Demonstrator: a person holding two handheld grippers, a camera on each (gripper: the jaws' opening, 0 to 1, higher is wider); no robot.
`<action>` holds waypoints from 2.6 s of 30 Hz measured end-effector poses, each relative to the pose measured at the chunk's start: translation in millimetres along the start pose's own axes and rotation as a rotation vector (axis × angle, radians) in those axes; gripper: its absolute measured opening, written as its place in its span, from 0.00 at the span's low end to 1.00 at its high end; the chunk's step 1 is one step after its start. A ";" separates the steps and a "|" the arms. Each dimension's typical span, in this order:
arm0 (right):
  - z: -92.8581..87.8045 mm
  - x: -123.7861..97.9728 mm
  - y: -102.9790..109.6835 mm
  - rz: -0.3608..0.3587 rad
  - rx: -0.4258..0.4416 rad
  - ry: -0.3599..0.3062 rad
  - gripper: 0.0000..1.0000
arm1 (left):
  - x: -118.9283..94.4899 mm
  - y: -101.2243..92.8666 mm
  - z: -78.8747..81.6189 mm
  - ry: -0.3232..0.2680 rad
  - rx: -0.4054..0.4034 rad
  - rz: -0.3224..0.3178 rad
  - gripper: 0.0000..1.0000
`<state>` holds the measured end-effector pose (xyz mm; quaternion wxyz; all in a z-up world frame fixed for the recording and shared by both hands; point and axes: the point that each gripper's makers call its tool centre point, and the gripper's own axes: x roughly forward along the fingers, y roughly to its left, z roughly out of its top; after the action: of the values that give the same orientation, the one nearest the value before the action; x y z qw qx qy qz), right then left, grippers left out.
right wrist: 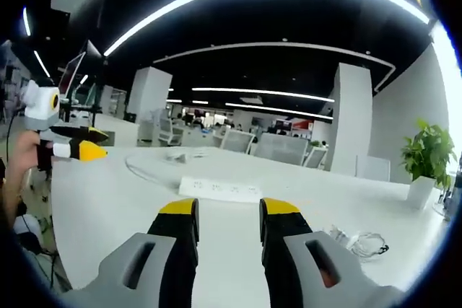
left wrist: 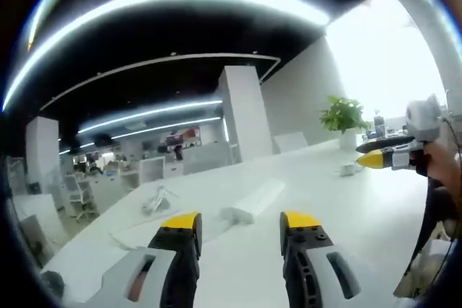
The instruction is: Straighten the power strip on the desk, plug the charger into it
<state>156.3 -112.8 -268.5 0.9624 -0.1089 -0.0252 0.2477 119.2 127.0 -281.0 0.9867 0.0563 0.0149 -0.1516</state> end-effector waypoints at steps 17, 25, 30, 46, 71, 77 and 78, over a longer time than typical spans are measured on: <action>-4.8 59.6 -26.8 0.065 -0.009 -0.034 0.30 | 63.5 -3.3 6.5 -0.034 -0.004 -0.104 0.45; -14.8 86.0 -29.6 0.113 0.024 -0.026 0.30 | 84.6 0.7 8.1 -0.029 0.009 -0.142 0.45; -25.0 99.1 -34.2 0.121 0.021 0.006 0.29 | 93.4 4.0 12.7 -0.031 0.002 -0.159 0.45; -9.5 138.6 -36.3 0.189 0.020 0.002 0.28 | 123.8 10.9 40.7 -0.050 0.044 -0.198 0.45; -23.7 194.5 -67.8 0.212 0.021 0.032 0.26 | 171.4 24.7 20.8 0.058 0.092 -0.263 0.44; -35.6 206.4 -73.7 0.225 0.026 0.044 0.26 | 181.2 27.1 6.1 0.089 0.114 -0.296 0.44; -38.5 207.9 -74.7 0.227 0.025 0.050 0.26 | 181.5 27.3 3.8 0.090 0.121 -0.301 0.44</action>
<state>377.5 -83.9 -290.6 0.9297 -0.1050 0.0143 0.3527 300.5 98.4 -282.8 0.9460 0.1194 0.0584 -0.2957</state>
